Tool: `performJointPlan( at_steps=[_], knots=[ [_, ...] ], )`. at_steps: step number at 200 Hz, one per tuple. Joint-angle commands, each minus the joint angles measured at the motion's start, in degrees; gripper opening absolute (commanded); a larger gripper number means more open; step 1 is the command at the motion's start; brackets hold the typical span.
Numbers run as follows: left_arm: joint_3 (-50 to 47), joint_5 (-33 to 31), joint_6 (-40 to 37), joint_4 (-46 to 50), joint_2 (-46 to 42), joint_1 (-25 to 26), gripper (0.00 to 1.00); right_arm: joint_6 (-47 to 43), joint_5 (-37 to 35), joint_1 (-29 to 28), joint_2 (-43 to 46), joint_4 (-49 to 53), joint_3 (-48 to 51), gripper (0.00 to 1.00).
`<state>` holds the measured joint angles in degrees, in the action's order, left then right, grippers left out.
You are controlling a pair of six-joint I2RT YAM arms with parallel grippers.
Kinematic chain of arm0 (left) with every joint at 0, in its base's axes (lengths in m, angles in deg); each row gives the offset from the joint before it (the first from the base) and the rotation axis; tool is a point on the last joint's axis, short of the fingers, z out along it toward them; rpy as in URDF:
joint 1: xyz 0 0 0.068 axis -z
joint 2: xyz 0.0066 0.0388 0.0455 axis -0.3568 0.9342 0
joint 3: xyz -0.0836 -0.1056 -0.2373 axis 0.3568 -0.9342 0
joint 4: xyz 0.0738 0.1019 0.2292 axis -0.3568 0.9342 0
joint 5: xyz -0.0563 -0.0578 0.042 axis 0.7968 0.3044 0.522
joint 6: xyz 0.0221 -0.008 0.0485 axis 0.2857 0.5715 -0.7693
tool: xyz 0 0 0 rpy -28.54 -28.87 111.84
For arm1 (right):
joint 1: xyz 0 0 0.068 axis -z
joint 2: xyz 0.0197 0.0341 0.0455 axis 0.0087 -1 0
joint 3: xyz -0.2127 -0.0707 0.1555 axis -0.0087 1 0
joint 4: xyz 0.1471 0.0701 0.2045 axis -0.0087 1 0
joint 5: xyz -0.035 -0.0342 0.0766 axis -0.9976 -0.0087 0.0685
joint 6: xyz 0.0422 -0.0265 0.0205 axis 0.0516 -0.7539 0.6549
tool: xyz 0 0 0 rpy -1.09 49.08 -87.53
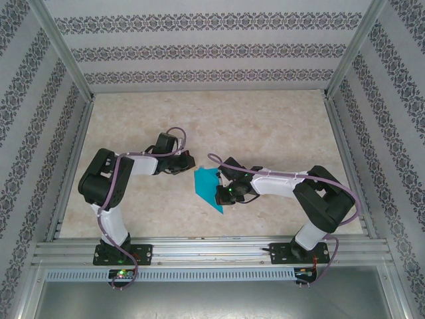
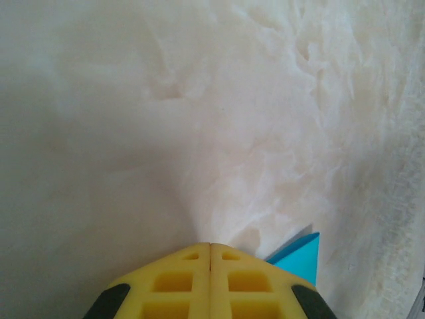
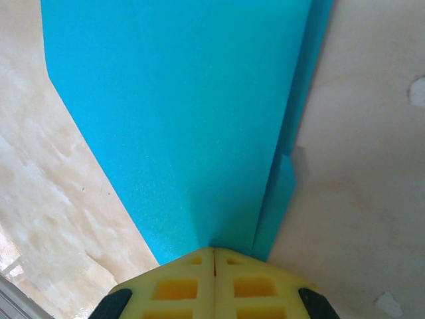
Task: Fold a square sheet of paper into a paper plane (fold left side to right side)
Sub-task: Fourth fold the wing at the center of the table.
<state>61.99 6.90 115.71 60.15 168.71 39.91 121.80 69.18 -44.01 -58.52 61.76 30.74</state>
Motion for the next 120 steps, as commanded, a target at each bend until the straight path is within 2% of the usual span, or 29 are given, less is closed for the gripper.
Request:
performJointPlan(
  at_steps=[1,26,45,83,120],
  knots=[
    [-2.89,-0.98,-2.40,1.47,-6.86,-0.03,0.03,0.42,-6.76,-0.49,-3.74,8.54,3.22,0.00],
    [-5.49,0.36,-2.45,2.05,-12.11,2.81,0.03,0.73,-6.80,-0.24,-3.83,7.89,3.39,0.00],
    [-7.04,2.44,-0.26,-0.44,-12.90,5.98,0.03,0.84,-6.76,-0.15,-3.83,7.76,3.43,0.00],
    [-6.45,5.17,3.69,-6.68,-7.48,10.74,0.03,0.95,-6.77,-0.14,-3.74,7.72,3.48,0.00],
    [-2.86,4.49,2.31,-4.50,-2.16,11.38,0.03,0.95,-6.52,-0.14,-3.36,7.71,3.57,0.00]
  ],
)
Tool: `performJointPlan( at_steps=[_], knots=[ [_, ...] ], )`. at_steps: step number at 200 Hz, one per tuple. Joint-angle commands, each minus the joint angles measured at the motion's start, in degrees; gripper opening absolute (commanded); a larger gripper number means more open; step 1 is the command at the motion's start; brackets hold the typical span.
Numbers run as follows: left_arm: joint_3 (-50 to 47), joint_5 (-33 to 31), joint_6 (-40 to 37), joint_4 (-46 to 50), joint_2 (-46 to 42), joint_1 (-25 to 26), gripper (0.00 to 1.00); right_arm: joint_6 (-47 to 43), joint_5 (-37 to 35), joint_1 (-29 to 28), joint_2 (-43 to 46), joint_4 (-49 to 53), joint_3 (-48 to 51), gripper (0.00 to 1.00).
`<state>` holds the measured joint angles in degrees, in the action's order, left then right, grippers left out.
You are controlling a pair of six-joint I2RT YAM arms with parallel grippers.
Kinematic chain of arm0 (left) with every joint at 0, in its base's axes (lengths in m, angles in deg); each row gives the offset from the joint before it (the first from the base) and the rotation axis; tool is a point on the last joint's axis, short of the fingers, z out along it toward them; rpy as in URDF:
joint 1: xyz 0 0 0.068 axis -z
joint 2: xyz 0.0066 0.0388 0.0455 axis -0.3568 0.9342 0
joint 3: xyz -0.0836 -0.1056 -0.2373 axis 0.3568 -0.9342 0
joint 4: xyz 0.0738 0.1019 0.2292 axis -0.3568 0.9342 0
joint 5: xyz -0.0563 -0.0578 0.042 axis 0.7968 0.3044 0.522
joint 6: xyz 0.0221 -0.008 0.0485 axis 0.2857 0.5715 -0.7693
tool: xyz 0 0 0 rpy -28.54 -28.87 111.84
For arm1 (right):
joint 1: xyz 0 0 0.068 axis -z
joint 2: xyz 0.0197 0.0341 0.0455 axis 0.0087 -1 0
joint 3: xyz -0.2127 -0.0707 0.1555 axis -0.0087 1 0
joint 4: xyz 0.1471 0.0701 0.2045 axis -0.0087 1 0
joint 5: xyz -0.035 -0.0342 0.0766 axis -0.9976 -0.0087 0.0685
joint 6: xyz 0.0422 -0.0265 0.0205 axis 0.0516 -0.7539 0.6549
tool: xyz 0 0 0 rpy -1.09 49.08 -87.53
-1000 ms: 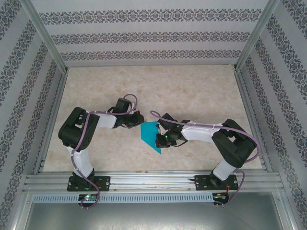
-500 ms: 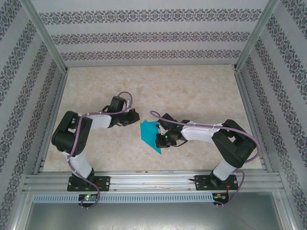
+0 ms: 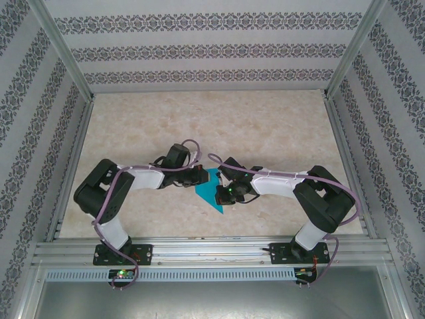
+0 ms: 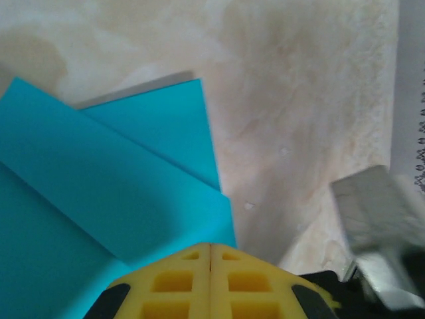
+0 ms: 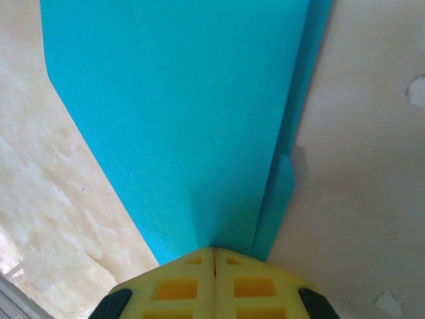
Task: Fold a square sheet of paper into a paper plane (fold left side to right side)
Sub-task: Fourth fold the wing at the center of the table.
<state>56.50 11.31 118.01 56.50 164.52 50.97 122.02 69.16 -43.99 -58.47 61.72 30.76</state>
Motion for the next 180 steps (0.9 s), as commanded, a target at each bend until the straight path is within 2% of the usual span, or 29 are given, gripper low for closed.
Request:
performJointPlan(
  at_steps=[1,77,125,152,180],
  knots=[
    [2.65,-0.05,-0.02,-0.71,2.08,0.29,0.03,0.73,-6.48,-0.16,-3.38,7.76,3.55,0.00],
    [2.26,-5.46,-0.48,5.42,4.62,0.32,0.03,0.60,-1.55,0.26,1.20,3.93,1.08,0.00],
    [2.44,-5.84,-0.49,7.17,5.16,0.30,0.00,0.90,3.31,2.46,6.93,0.95,-0.78,0.00],
    [2.29,-5.79,-0.40,7.17,5.19,0.34,0.00,1.68,7.76,4.18,7.99,-4.02,0.79,0.00],
    [2.17,-5.88,-0.47,7.17,5.10,0.27,0.00,3.70,11.15,3.89,5.06,-10.38,1.44,0.00]
  ],
)
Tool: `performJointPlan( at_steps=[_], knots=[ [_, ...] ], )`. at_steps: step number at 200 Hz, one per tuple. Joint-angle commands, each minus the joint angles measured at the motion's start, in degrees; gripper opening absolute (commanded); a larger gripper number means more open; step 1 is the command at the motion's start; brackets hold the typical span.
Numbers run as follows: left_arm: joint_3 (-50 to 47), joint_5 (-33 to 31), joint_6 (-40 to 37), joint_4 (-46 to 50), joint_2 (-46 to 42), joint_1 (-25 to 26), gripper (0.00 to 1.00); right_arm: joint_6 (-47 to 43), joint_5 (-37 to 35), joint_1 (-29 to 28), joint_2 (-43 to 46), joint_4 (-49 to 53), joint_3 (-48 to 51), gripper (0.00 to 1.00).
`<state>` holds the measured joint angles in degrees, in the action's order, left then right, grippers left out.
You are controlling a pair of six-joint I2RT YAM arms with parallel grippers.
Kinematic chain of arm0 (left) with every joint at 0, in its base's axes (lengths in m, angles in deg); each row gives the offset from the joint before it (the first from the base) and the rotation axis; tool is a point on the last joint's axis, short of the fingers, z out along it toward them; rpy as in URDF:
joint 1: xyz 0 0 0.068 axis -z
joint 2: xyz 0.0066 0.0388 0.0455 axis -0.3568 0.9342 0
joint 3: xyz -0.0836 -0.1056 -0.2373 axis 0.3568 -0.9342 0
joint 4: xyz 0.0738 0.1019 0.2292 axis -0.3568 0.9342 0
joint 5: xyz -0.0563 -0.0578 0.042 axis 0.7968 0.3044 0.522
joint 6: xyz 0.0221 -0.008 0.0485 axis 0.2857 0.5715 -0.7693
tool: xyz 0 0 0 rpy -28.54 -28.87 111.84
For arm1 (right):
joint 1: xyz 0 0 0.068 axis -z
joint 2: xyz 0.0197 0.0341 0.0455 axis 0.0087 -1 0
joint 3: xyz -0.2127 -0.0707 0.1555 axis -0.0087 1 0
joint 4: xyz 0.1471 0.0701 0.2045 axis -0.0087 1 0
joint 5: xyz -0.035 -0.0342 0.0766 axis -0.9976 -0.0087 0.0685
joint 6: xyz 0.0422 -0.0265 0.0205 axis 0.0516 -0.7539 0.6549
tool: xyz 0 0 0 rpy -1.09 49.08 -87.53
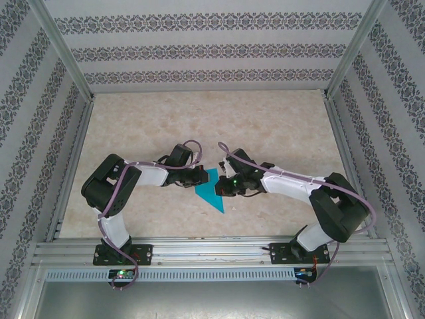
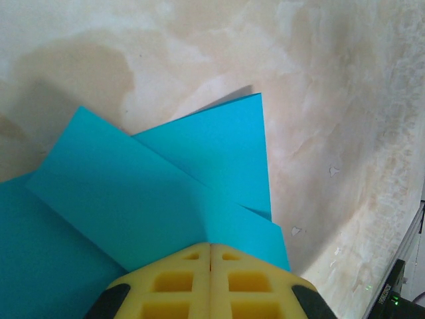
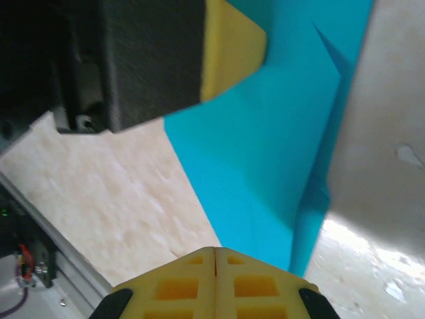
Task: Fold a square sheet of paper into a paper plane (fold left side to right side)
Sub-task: Fourth fold the wing at the center of the table.
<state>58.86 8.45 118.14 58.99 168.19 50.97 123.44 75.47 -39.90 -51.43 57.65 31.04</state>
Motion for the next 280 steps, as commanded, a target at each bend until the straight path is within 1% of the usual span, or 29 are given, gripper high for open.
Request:
performJointPlan(
  at_steps=[1,41,80,130,233,280],
  knots=[
    [-0.20,-3.02,-0.61,4.68,1.39,0.26,0.00,2.37,4.90,-0.25,-2.14,-6.43,1.15,0.00],
    [-0.28,-3.28,-0.48,4.82,1.43,0.34,0.00,3.65,3.35,-0.51,-6.58,-10.20,0.35,0.00],
    [-0.25,-3.49,-0.47,5.16,1.31,0.35,0.00,3.25,2.76,-0.54,-9.69,-10.23,-1.19,0.00],
    [0.06,-4.06,-1.15,6.59,1.09,0.34,0.00,3.35,1.63,-0.55,-11.34,-9.54,-1.72,0.00],
    [0.87,-6.44,-2.21,9.77,1.56,0.28,0.00,1.35,-2.90,-1.77,-11.89,1.91,-2.27,0.00],
    [1.03,-7.44,-2.64,10.51,2.13,0.34,0.00,1.84,-2.46,-2.57,-10.94,3.75,-0.76,0.00]
  ],
)
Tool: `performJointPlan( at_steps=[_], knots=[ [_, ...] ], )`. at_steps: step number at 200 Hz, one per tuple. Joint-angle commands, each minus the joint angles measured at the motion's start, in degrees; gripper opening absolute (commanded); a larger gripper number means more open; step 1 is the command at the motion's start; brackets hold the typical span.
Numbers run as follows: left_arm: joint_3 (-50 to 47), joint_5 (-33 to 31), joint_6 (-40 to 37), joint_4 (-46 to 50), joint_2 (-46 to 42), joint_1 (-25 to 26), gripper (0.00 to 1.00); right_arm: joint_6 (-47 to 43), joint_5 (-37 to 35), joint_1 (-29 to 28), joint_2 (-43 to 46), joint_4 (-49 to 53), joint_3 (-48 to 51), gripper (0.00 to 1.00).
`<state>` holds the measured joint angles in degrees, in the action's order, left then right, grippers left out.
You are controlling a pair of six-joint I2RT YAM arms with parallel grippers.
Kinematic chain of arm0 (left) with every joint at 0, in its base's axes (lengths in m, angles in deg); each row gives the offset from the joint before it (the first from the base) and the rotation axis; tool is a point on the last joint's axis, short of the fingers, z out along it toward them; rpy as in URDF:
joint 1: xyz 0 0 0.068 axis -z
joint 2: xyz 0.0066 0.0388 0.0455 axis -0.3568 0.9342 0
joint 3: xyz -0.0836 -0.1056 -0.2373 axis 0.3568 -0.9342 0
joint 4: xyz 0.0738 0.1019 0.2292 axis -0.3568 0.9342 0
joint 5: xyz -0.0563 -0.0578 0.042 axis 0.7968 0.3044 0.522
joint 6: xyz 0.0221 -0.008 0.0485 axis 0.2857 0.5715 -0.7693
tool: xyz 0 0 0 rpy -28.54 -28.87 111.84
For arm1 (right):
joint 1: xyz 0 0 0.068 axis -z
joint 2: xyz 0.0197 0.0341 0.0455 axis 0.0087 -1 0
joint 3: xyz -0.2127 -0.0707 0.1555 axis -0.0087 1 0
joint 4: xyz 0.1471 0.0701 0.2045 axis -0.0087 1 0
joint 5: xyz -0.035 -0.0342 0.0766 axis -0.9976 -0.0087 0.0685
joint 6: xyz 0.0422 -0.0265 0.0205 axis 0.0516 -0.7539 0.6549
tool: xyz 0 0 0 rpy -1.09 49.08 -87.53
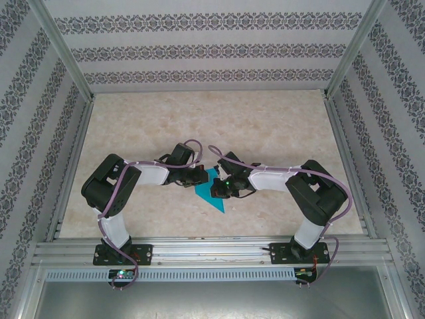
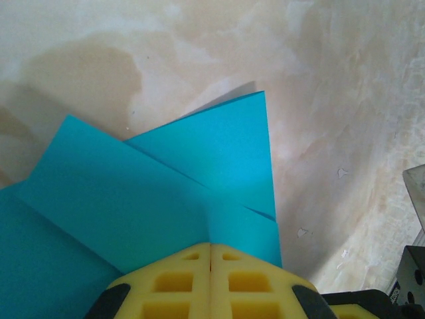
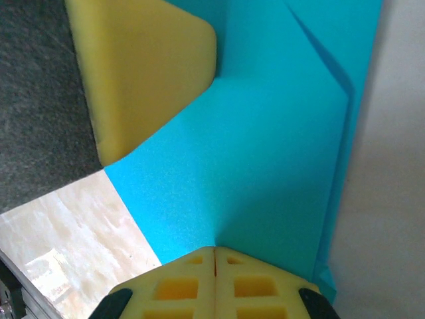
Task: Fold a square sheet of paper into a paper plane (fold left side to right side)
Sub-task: Fourth fold the wing at the center of the table.
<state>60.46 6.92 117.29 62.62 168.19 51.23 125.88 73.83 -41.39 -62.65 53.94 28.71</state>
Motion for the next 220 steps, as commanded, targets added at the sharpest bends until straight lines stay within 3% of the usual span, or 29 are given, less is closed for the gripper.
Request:
performJointPlan(
  at_steps=[1,220],
  knots=[
    [-0.57,-5.94,-1.79,6.86,2.09,0.08,0.00,-0.61,-0.82,-1.09,0.27,7.47,1.58,0.00],
    [-0.02,-6.59,-2.23,7.62,2.82,-0.23,0.00,-0.50,-2.52,-2.74,6.72,15.18,9.07,0.00]
  ],
)
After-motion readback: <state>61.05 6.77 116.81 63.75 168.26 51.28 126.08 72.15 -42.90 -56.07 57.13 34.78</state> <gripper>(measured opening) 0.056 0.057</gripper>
